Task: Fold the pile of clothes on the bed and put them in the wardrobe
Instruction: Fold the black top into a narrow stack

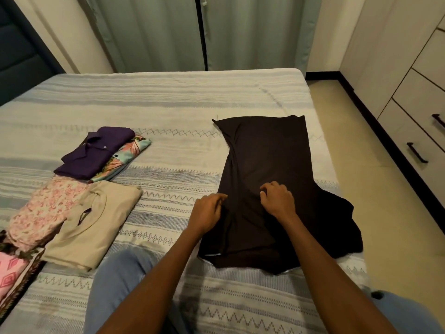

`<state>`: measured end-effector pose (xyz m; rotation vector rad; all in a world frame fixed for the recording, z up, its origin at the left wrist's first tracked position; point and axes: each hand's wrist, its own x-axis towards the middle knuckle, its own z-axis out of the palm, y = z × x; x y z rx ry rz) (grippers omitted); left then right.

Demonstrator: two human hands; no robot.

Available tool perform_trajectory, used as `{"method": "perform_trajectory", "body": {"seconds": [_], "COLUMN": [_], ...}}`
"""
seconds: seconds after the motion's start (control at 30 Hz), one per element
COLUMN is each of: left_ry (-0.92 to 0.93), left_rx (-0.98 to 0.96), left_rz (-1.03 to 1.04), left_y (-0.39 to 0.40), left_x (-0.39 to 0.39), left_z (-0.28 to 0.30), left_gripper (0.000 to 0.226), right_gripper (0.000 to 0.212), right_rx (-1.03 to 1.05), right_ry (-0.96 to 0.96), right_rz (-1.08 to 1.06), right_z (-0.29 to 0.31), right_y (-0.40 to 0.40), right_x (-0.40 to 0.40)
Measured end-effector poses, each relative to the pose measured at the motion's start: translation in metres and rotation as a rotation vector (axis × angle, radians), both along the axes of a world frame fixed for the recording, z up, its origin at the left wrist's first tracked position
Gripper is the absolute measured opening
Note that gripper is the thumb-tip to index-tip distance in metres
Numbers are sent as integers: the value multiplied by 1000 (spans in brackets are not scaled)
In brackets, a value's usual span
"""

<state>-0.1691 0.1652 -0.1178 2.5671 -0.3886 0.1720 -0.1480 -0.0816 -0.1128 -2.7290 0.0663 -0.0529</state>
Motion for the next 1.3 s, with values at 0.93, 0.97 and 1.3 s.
{"method": "perform_trajectory", "body": {"seconds": [0.93, 0.97, 1.3], "left_ry": [224, 167, 273], "left_rx": [-273, -307, -662], "left_rz": [603, 591, 288], "left_y": [-64, -63, -40], "left_x": [472, 479, 466], "left_z": [4, 5, -5], "left_gripper": [30, 28, 34], "right_gripper": [56, 56, 64], "right_rx": [-180, -188, 426], "right_ry": [64, 83, 81], "right_rz": [200, 202, 33], "right_z": [-57, -57, -24], "right_y": [22, 23, 47], "right_x": [415, 422, 463]}}
